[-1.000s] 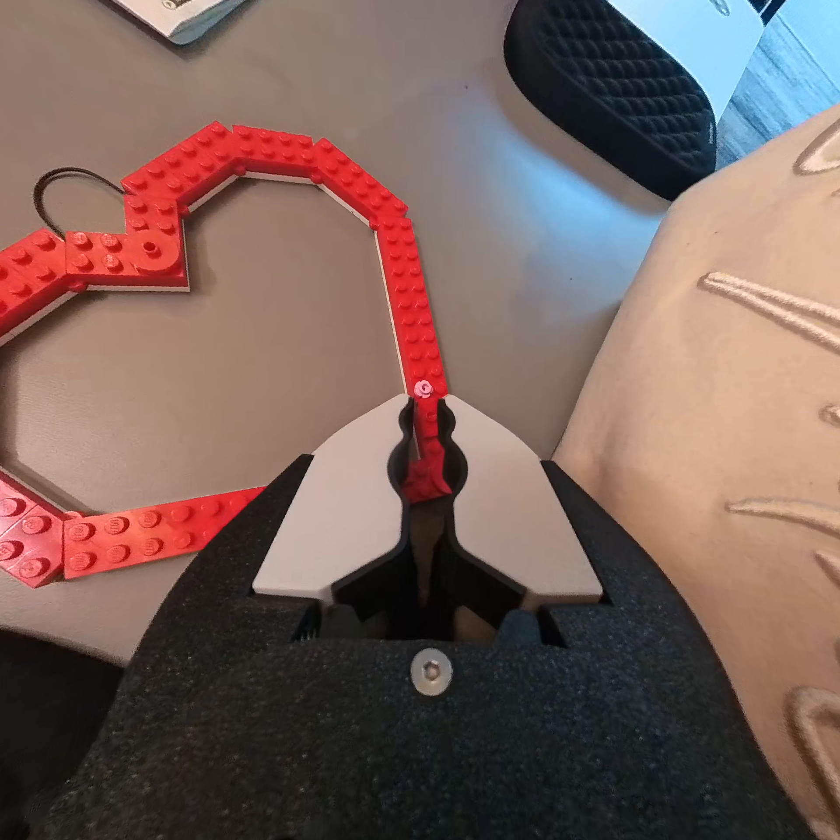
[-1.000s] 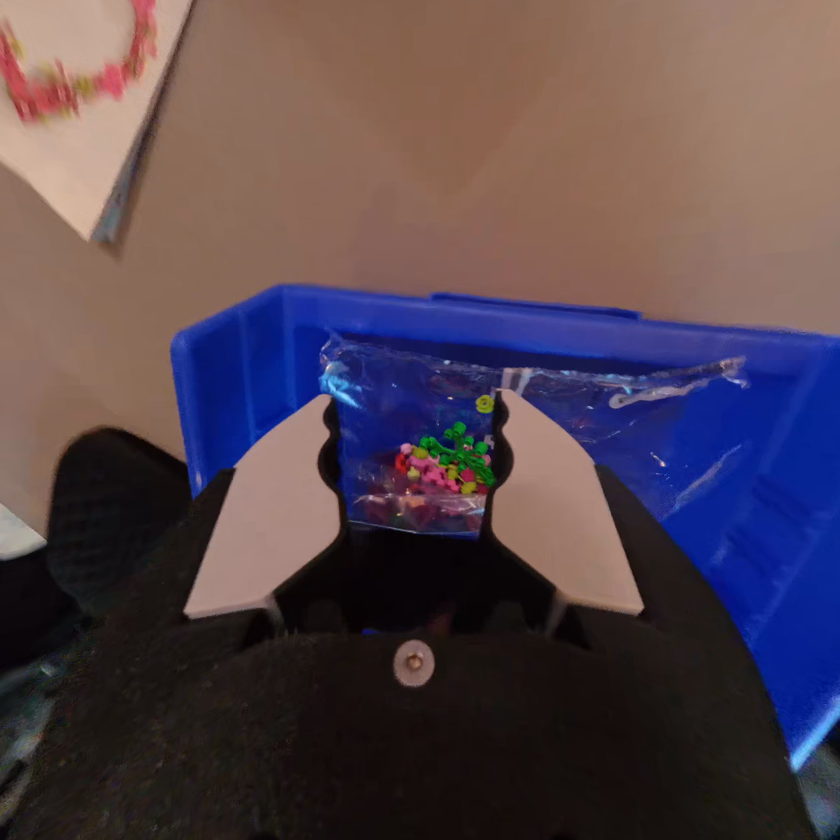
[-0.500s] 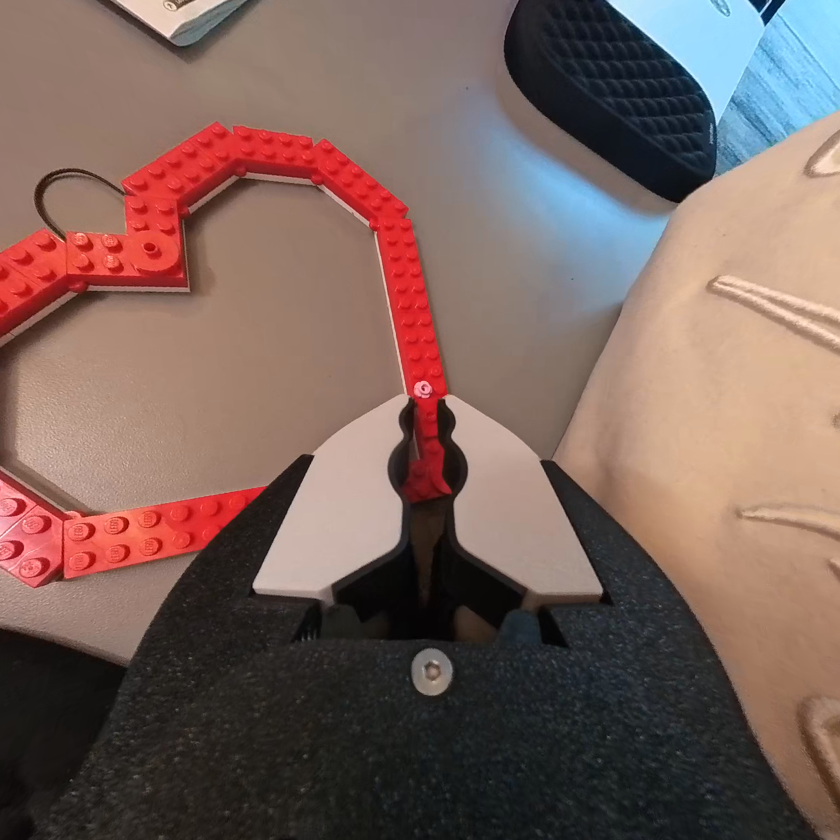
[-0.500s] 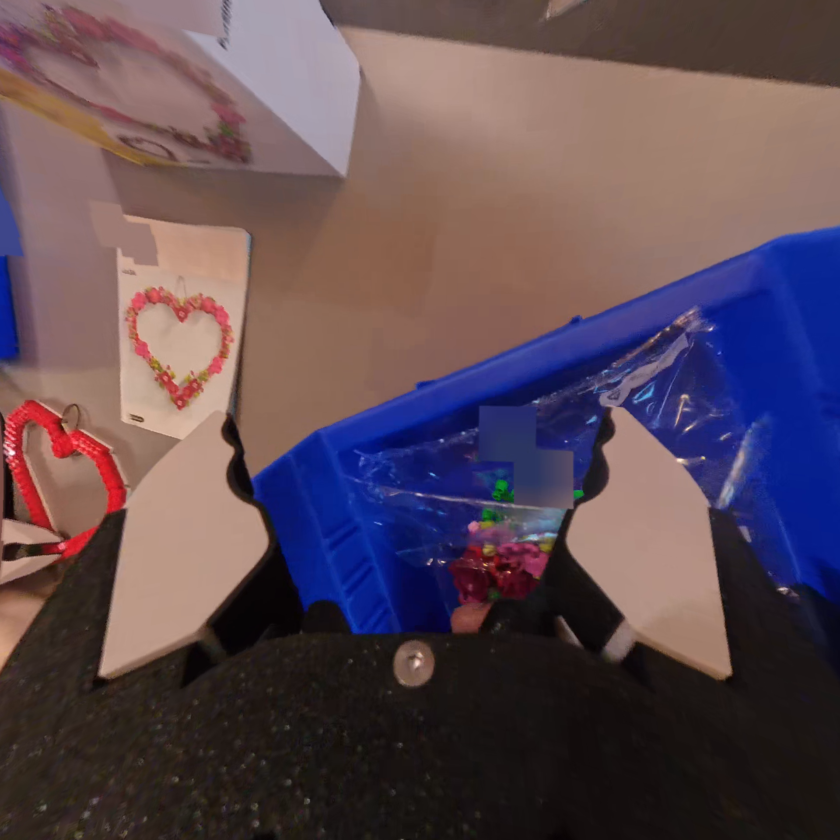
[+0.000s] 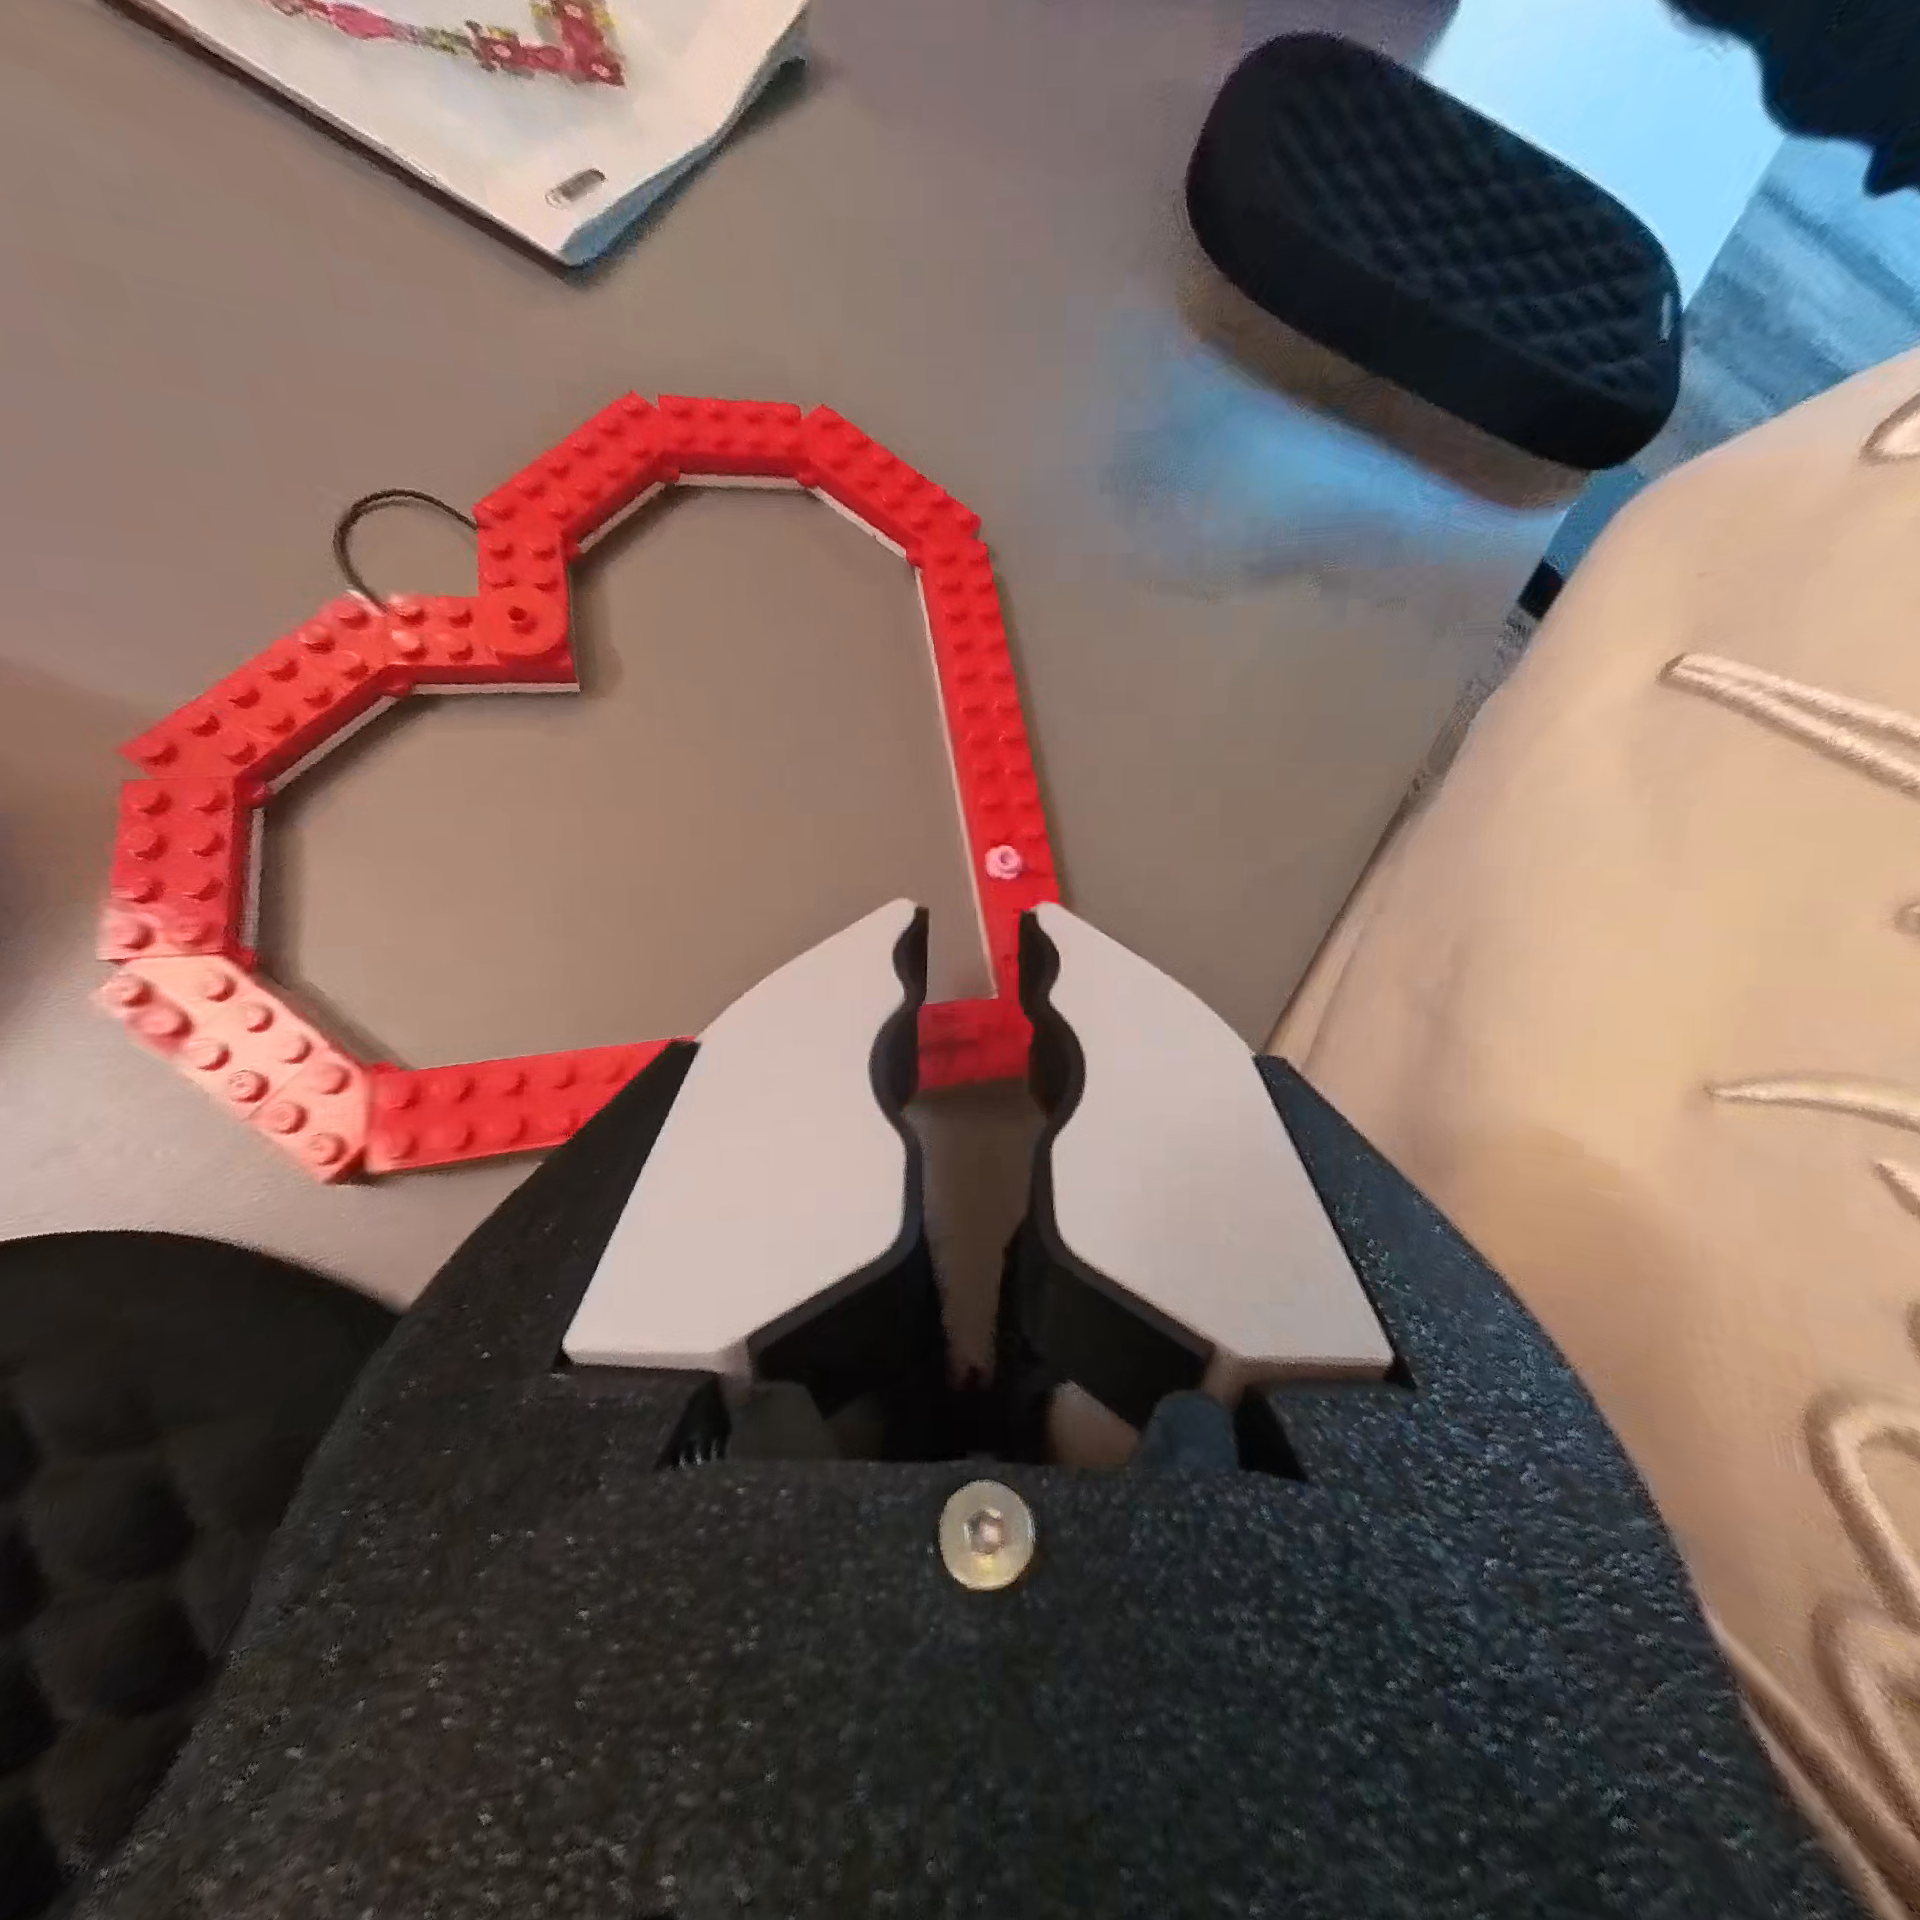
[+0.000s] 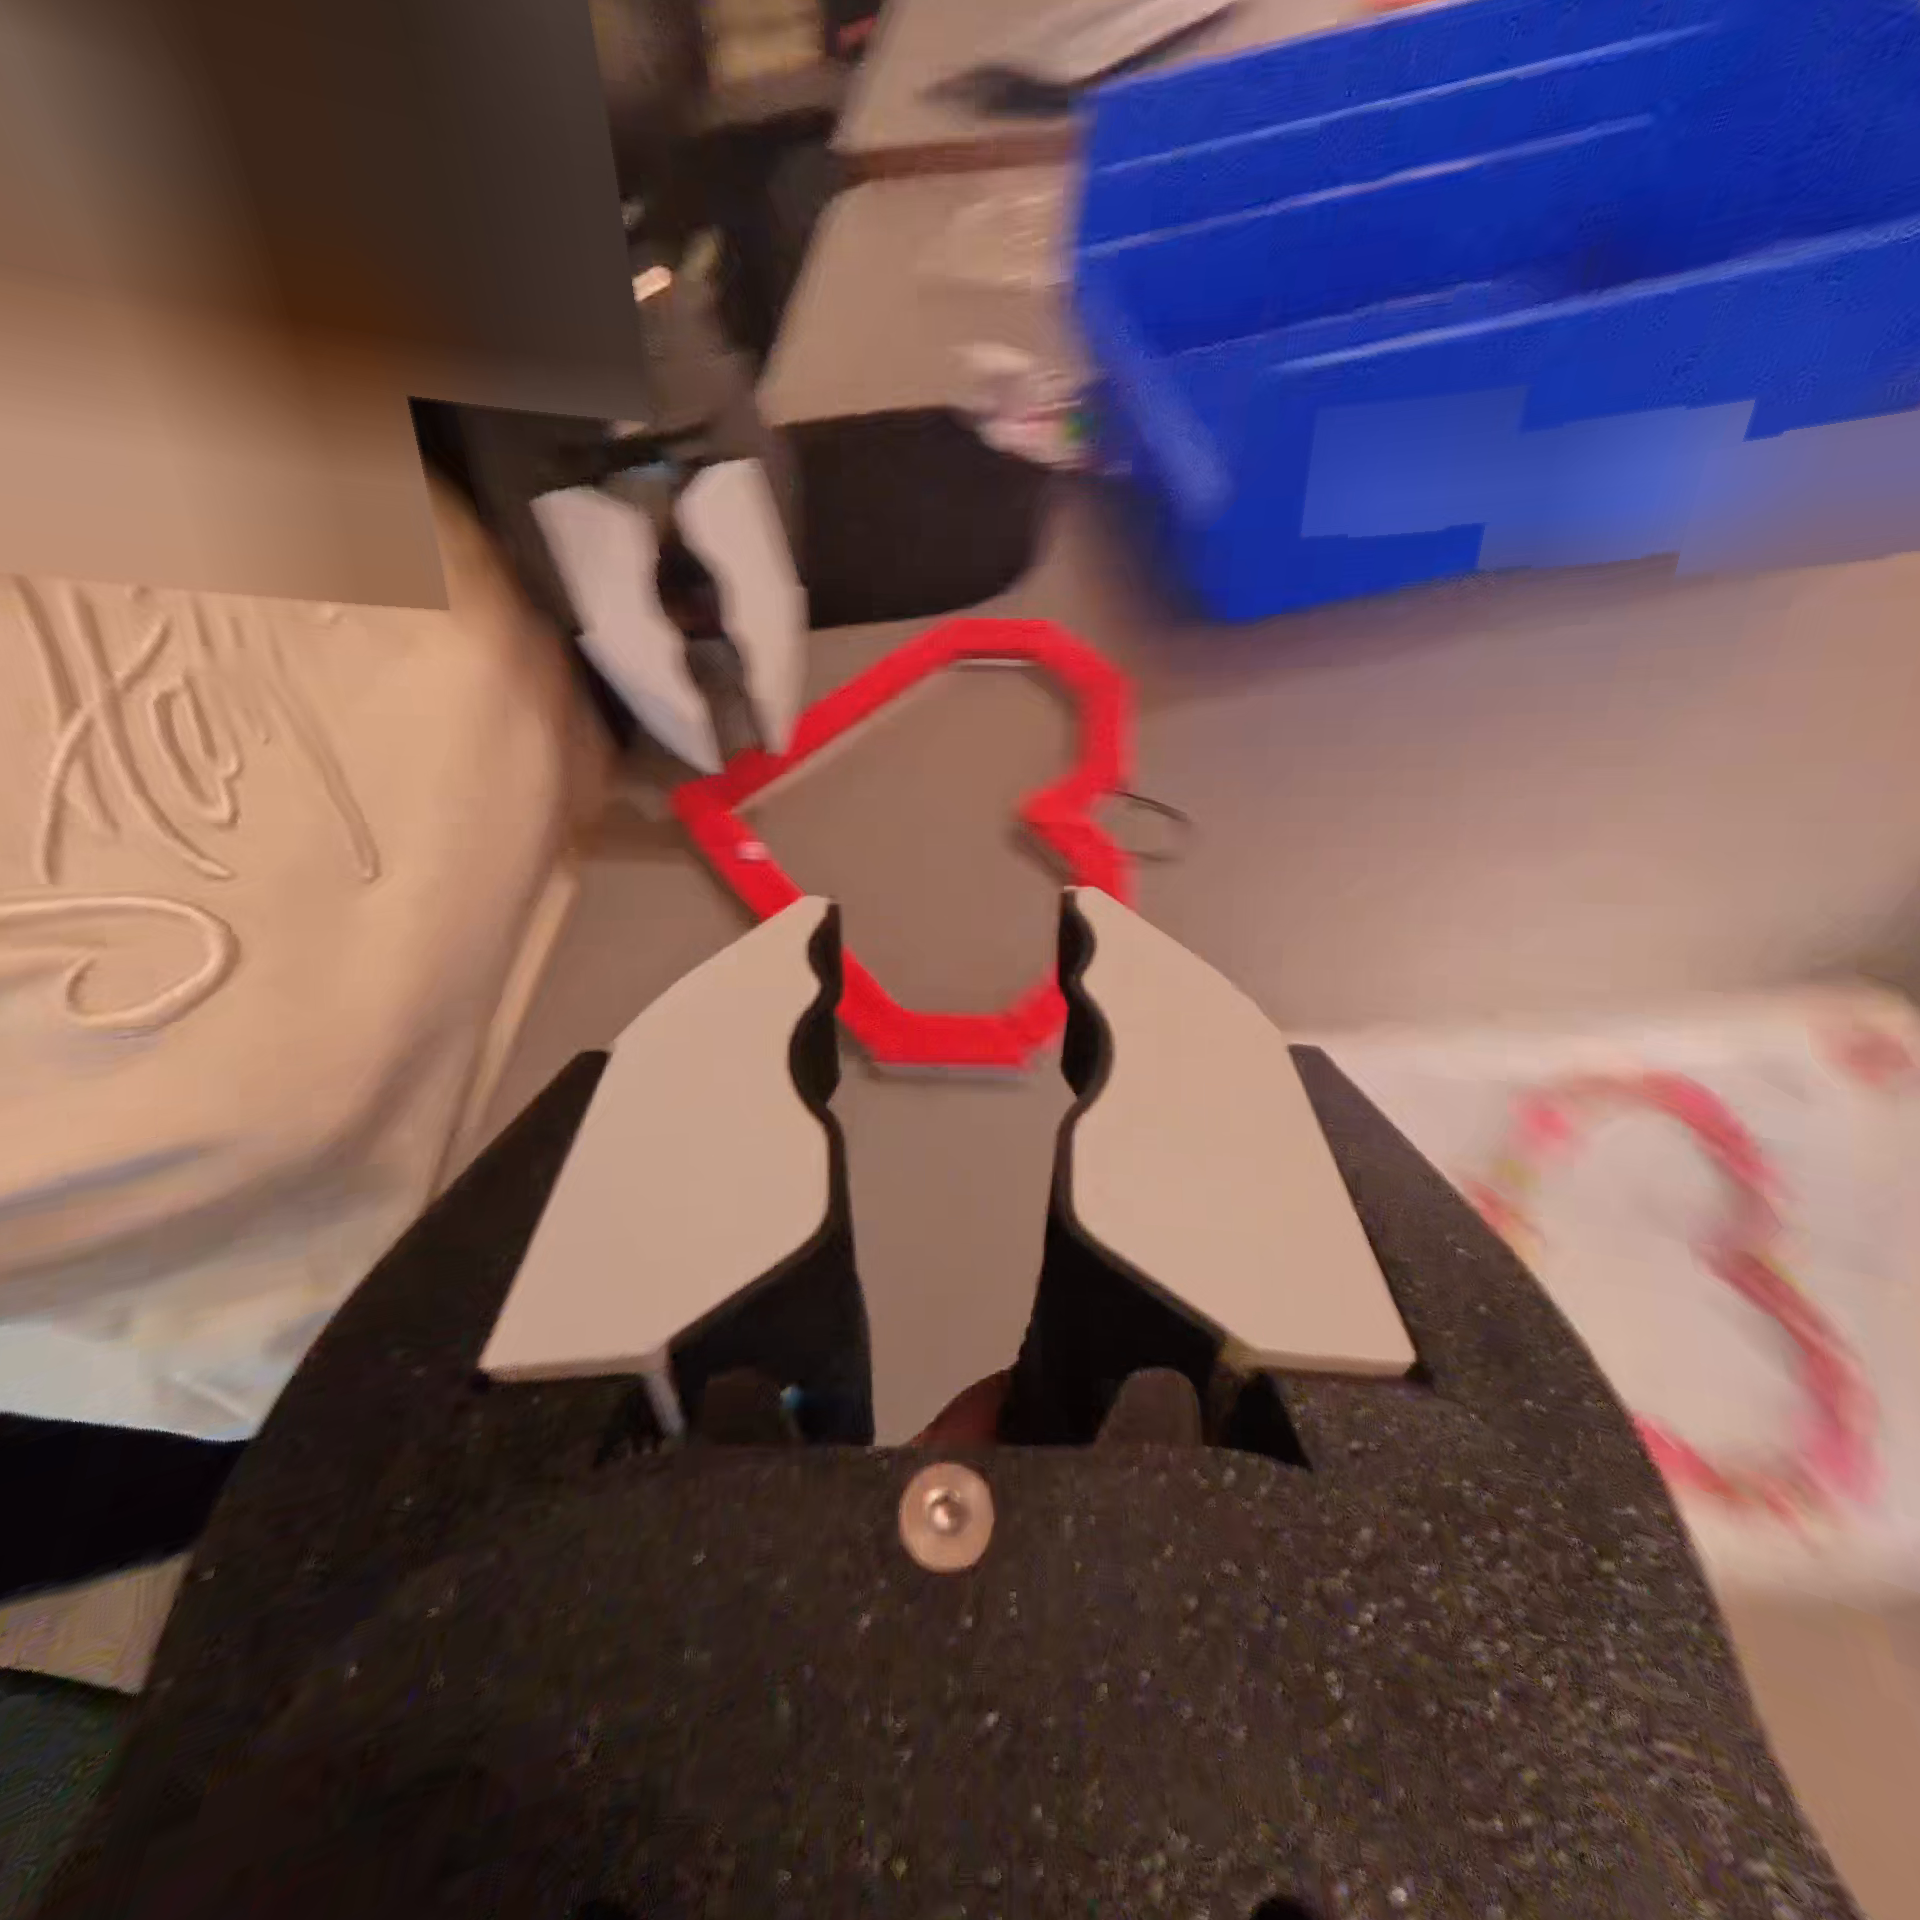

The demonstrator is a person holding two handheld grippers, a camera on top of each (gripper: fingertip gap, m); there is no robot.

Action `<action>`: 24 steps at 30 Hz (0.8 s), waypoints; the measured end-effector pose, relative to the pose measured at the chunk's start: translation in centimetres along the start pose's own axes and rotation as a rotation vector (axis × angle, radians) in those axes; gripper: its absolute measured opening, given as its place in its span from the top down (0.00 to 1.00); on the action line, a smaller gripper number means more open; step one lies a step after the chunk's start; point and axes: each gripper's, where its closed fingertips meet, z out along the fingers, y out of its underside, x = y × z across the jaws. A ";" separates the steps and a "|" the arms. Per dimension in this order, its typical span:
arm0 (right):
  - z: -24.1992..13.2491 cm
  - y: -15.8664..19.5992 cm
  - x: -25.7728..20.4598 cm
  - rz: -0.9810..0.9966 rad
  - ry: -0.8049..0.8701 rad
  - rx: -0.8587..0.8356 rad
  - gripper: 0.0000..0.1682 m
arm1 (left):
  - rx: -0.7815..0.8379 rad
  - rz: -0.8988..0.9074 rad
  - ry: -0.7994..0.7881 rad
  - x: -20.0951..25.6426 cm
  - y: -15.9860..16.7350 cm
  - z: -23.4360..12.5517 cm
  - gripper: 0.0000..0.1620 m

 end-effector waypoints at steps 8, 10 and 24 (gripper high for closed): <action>12.5 4.9 -6.7 -0.100 -0.322 -0.213 0.89 | -0.032 0.053 -0.013 1.3 1.1 1.6 0.90; 13.0 4.9 -6.8 -0.066 -0.366 -0.217 0.90 | -0.043 0.052 -0.014 1.1 1.4 1.9 0.92; 13.4 5.2 -7.1 -0.230 -0.350 -0.192 0.96 | -0.052 -0.030 0.041 1.2 1.4 2.0 0.95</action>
